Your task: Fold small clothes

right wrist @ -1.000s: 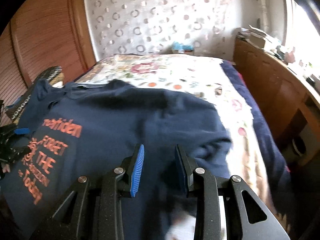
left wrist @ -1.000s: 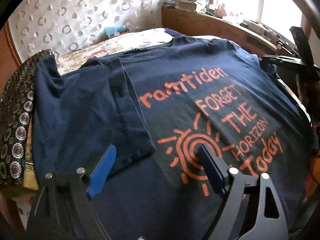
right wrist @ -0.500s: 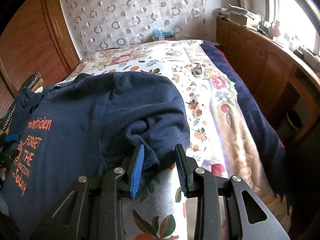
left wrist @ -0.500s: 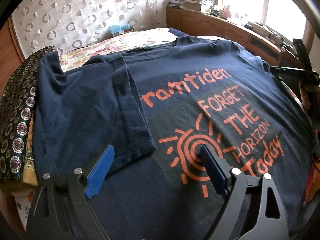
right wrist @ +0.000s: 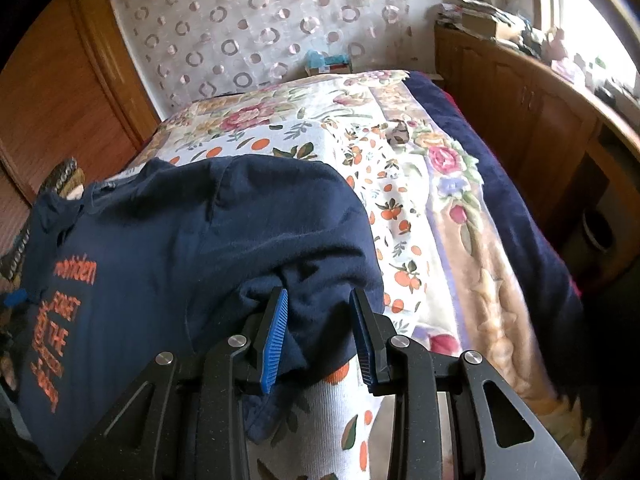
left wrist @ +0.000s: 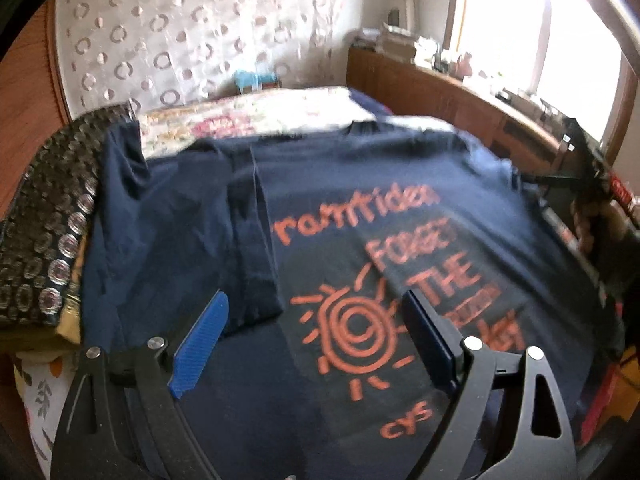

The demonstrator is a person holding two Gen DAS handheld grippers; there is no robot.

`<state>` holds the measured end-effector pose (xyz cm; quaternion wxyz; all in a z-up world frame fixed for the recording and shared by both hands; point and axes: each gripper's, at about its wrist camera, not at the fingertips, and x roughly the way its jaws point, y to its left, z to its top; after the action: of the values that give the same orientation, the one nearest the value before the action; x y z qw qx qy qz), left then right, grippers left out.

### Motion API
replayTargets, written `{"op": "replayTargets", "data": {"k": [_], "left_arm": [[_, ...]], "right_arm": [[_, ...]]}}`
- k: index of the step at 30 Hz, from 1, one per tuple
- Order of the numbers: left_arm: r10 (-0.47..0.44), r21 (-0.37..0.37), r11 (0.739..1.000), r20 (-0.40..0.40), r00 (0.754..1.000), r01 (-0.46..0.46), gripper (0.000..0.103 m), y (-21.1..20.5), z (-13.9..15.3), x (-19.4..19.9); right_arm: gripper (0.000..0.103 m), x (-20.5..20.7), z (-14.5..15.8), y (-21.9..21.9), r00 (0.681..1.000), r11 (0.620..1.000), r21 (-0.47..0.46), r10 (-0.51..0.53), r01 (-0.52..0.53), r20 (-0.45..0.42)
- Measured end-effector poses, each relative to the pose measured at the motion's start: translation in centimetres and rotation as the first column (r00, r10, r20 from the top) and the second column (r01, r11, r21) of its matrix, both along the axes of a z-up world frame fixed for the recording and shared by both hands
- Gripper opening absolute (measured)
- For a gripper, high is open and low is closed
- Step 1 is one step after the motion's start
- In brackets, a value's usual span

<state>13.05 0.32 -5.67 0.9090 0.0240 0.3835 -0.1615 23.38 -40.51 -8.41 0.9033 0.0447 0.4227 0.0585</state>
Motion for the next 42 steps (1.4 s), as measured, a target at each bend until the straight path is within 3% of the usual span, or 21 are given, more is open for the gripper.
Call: {"op": "replayTargets", "data": {"k": [3, 7, 9, 12, 18, 22, 28, 34, 42], "left_arm": [[0.005, -0.046, 0.999, 0.036, 0.999, -0.004, 0.089, -0.3, 1.2, -0.8], [0.014, -0.043, 0.999, 0.076, 0.997, -0.011, 0.089, -1.1, 2.0, -1.6], [0.01, -0.048, 0.999, 0.084, 0.996, -0.006, 0.089, -1.6, 2.3, -1.9], [0.001, -0.06, 0.998, 0.089, 0.996, 0.005, 0.089, -2.1, 2.5, -2.3], [0.005, -0.076, 0.997, 0.091, 0.996, 0.002, 0.089, -2.6, 2.5, -2.9], [0.016, -0.077, 0.997, 0.093, 0.996, -0.009, 0.089, -2.6, 2.3, -3.1], [0.031, -0.086, 0.996, 0.098, 0.995, -0.022, 0.089, -2.2, 2.5, -3.5], [0.045, -0.088, 0.995, 0.112, 0.993, -0.035, 0.089, -1.7, 2.9, -3.8], [0.043, -0.094, 0.995, 0.127, 0.991, -0.031, 0.089, -1.7, 3.1, -4.4]], "right_arm": [[0.032, 0.3, 0.0, 0.3, 1.0, 1.0, -0.007, 0.01, -0.01, -0.001], [0.031, 0.5, -0.1, 0.4, 1.0, 1.0, -0.014, 0.02, -0.02, 0.003], [0.027, 0.6, -0.1, 0.7, 0.999, 0.999, -0.037, 0.034, -0.034, 0.007], [0.008, 0.4, 0.3, 1.6, 0.998, 0.992, -0.114, 0.06, -0.058, 0.015], [0.003, -0.3, 1.4, 3.0, 0.993, 0.973, -0.222, 0.088, -0.07, 0.075], [0.003, -1.3, 3.4, 4.5, 0.982, 0.976, -0.202, 0.115, -0.083, 0.152], [0.003, -3.3, 4.7, 10.2, 0.947, 0.954, -0.201, 0.262, -0.224, 0.188], [0.003, -4.7, 2.3, 15.4, 0.921, 0.926, -0.123, 0.37, -0.356, 0.12], [0.004, -4.5, 2.0, 15.8, 0.927, 0.927, -0.122, 0.365, -0.353, 0.091]]}}
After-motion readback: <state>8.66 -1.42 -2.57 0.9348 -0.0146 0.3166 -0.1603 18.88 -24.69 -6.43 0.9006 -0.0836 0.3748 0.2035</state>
